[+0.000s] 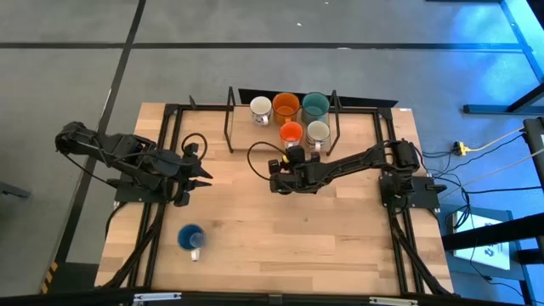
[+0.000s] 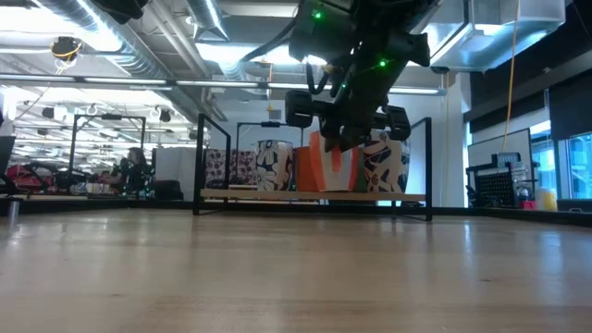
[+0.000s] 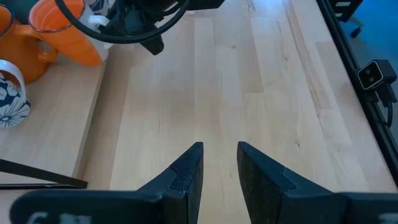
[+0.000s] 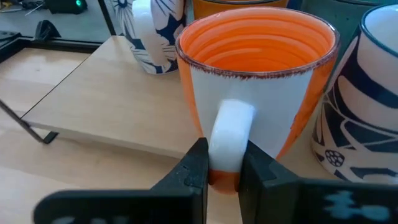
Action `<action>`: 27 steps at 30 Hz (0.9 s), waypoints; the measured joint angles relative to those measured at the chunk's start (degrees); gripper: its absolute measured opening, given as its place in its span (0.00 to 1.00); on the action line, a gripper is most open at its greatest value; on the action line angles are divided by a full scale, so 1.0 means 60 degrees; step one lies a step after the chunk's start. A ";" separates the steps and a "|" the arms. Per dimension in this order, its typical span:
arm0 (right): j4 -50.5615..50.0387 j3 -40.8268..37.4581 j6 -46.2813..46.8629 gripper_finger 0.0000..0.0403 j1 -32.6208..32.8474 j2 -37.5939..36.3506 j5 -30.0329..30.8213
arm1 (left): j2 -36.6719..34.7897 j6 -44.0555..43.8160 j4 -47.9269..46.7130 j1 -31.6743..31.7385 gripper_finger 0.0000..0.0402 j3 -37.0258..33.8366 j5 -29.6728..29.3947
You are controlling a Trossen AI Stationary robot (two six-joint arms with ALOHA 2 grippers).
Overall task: Place coffee mugs
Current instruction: Put the orange-white mug on the shelf
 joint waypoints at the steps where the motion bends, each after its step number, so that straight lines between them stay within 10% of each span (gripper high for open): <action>1: 0.0001 0.0000 -0.0001 0.08 -0.0054 0.0000 -0.0069 | 0.0000 0.0000 0.0000 0.0000 0.23 0.0000 -0.0013; 27: -0.0173 -0.0011 -0.0237 0.22 -0.0404 0.0011 -0.0734 | 0.0000 -0.0013 0.0006 0.0002 0.23 0.0000 -0.0019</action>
